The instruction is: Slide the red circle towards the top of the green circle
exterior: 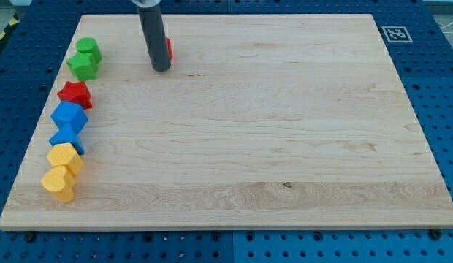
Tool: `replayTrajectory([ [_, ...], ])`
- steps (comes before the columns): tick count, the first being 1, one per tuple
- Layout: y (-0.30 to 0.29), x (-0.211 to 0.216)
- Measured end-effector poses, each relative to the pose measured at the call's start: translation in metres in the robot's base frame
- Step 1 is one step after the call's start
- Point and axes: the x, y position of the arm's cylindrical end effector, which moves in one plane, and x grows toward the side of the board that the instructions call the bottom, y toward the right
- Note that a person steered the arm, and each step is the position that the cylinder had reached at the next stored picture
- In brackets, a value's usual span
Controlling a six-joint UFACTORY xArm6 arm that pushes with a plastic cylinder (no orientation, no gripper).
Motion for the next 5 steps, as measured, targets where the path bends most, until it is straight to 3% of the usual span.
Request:
replayTrajectory([
  [2,-0.015,0.001],
  [3,0.009,0.021],
  [5,0.036,-0.002],
])
